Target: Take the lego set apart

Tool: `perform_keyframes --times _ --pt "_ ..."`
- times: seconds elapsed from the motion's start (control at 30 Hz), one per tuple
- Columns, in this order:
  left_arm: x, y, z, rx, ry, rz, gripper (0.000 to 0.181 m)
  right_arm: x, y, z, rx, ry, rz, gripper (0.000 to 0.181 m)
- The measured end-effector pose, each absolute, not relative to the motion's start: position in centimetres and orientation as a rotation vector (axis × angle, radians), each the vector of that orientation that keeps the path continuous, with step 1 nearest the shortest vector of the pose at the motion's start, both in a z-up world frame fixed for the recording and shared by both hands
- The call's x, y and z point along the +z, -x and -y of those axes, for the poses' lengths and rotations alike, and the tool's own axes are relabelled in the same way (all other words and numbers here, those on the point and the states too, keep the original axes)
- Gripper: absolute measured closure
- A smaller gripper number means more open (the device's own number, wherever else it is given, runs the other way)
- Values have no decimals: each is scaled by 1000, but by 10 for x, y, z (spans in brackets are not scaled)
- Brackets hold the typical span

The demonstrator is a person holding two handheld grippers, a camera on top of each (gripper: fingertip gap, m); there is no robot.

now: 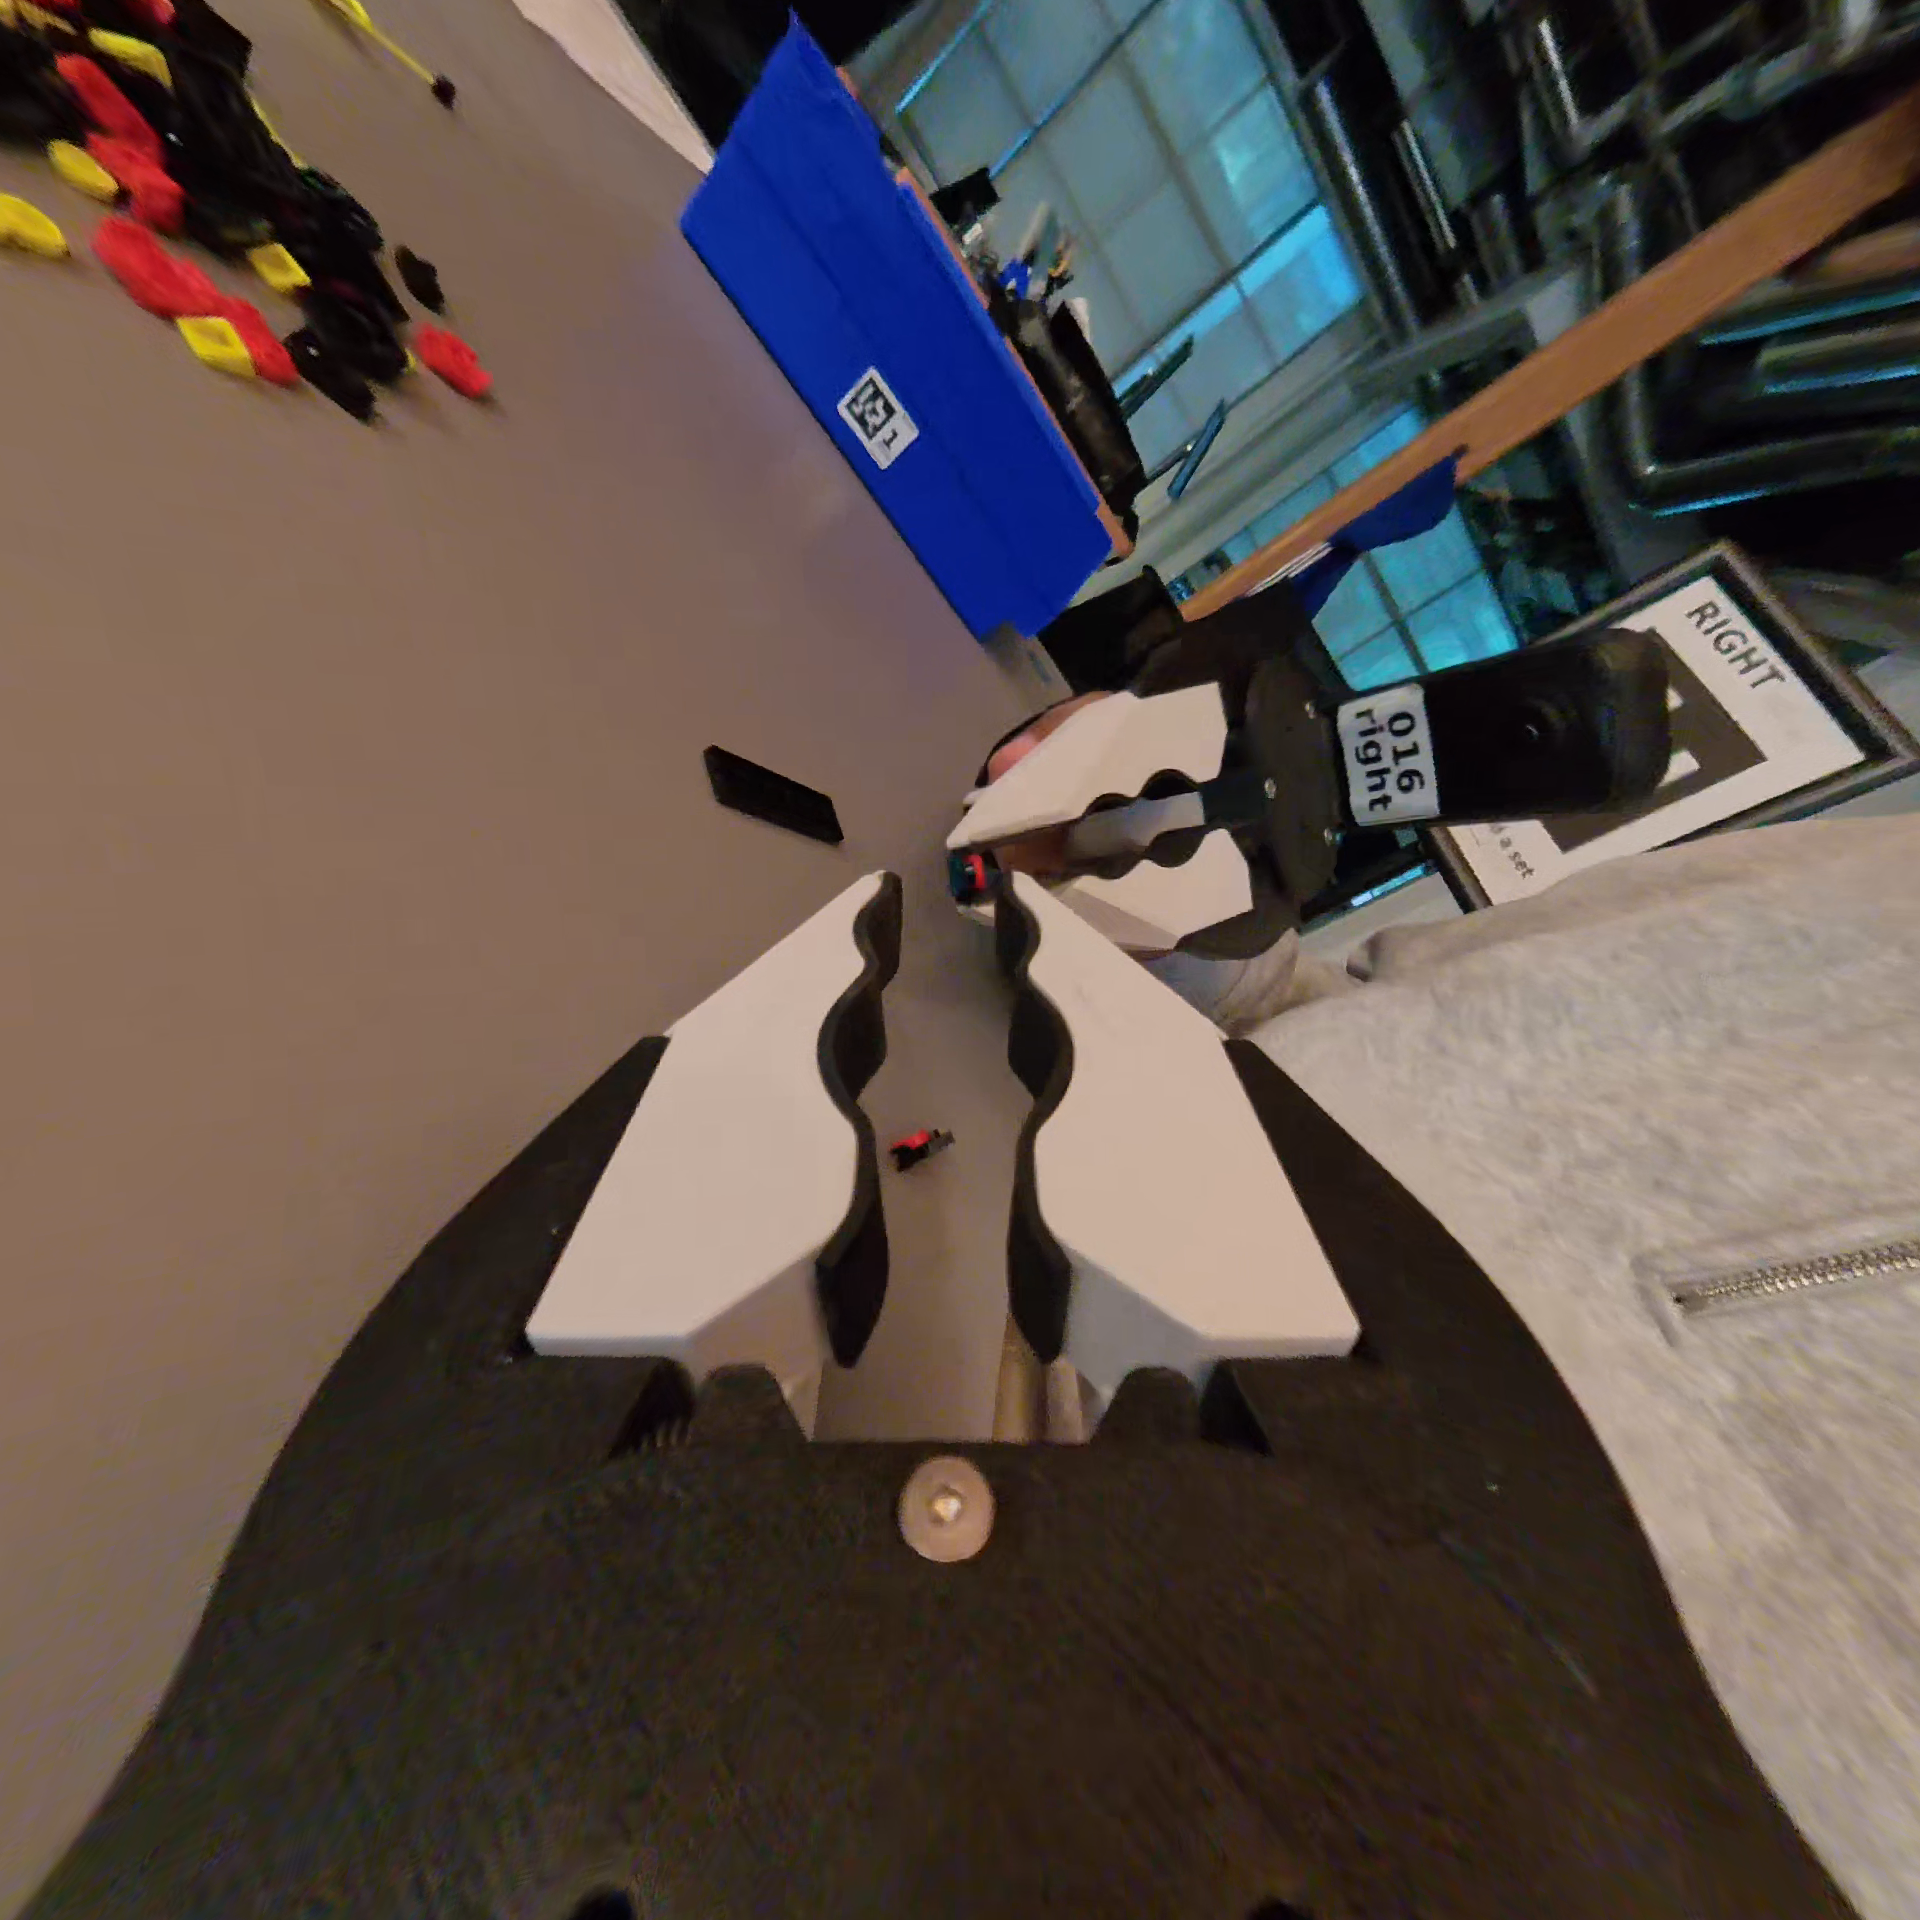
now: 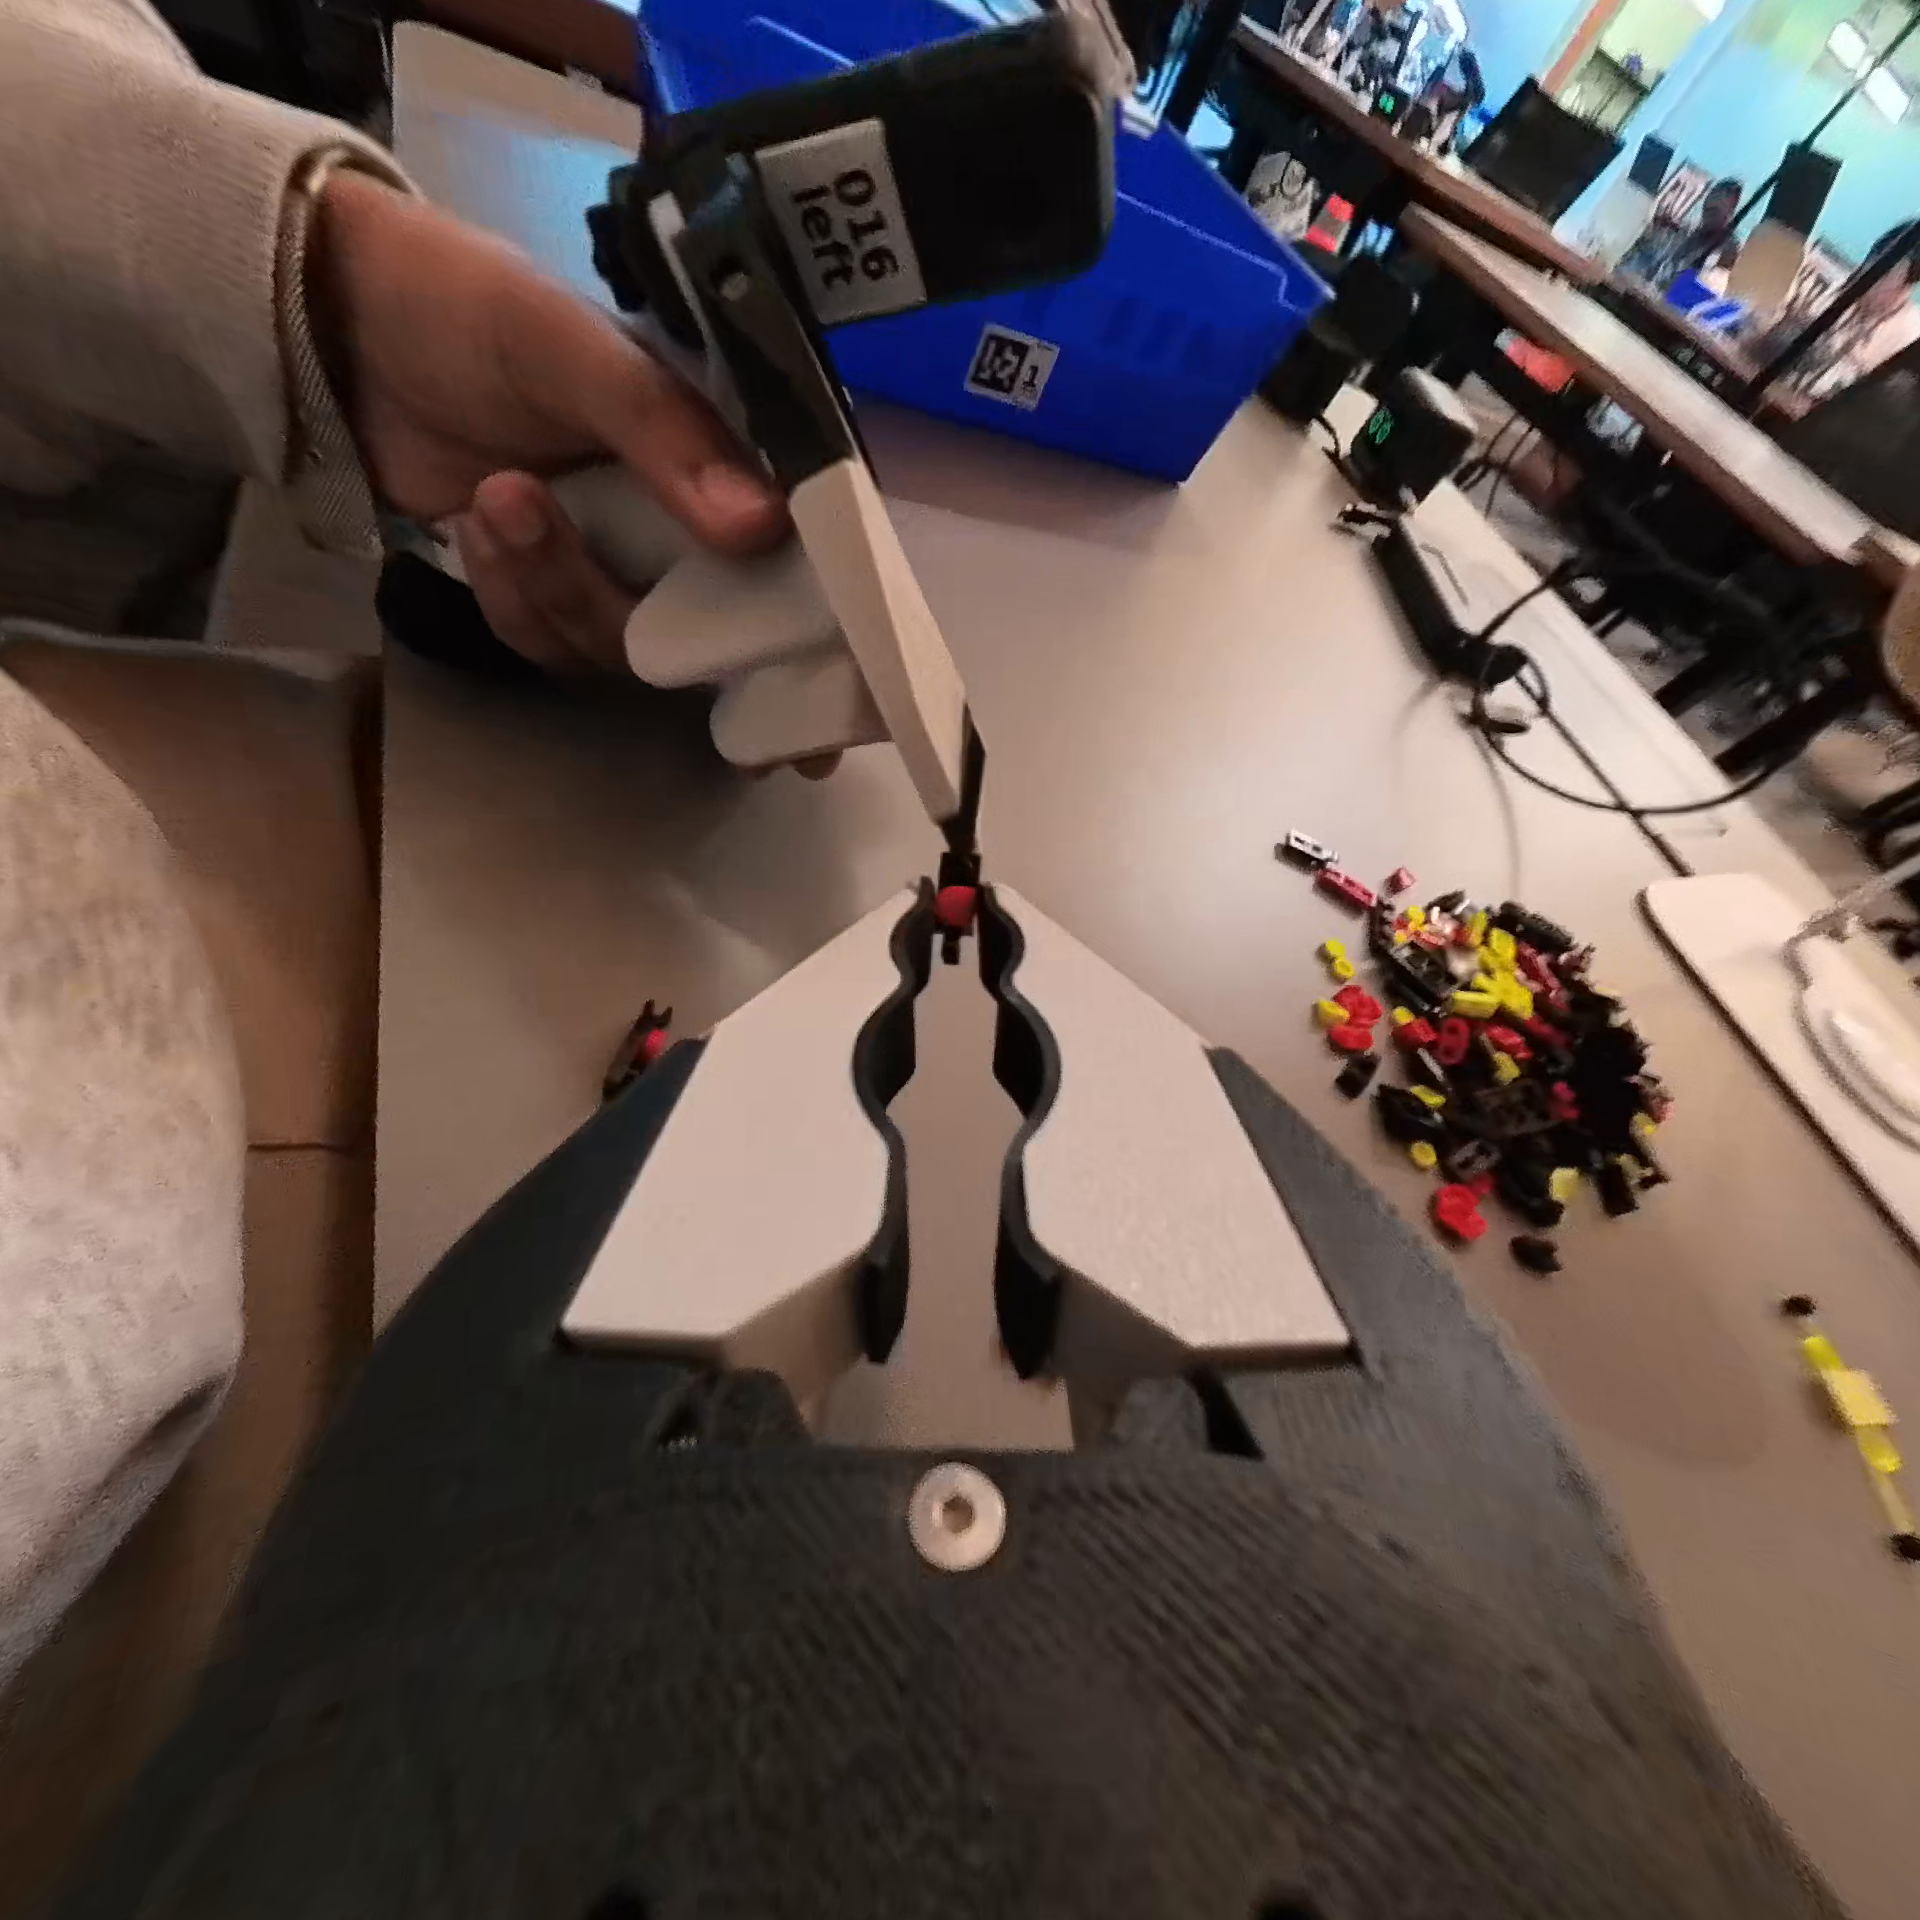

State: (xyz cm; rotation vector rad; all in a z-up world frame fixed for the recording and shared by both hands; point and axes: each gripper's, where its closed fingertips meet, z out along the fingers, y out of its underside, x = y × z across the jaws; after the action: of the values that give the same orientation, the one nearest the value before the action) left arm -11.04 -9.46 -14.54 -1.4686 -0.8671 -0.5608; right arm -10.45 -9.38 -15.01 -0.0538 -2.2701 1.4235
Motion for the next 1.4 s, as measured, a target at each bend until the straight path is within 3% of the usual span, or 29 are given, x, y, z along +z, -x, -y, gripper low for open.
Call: perform_keyframes --times 0.03,0.13,0.47,0.73,0.9,1.03,1.17,1.4 --pt "-145 108 93 -569 1476 856 168 -150 102 96 1407 19 2256 176" --pt "-146 105 92 -596 1478 855 178 -151 100 98 1339 -37 2225 176" --pt "-145 98 91 -668 1476 843 172 -146 95 100 1407 -46 2231 176" --pt "-142 100 91 -679 1443 843 178 -143 98 100 1425 -23 2208 174" --pt "-132 112 99 -666 1325 873 178 -115 116 87 1516 152 2010 129" --pt "-132 113 98 -659 1322 873 178 -104 108 83 1581 90 1884 151" --pt "-132 107 94 -674 1341 855 178 -124 104 93 1512 40 1974 149" --pt "-131 100 90 -711 1354 826 178 -131 105 92 1542 64 2055 167"
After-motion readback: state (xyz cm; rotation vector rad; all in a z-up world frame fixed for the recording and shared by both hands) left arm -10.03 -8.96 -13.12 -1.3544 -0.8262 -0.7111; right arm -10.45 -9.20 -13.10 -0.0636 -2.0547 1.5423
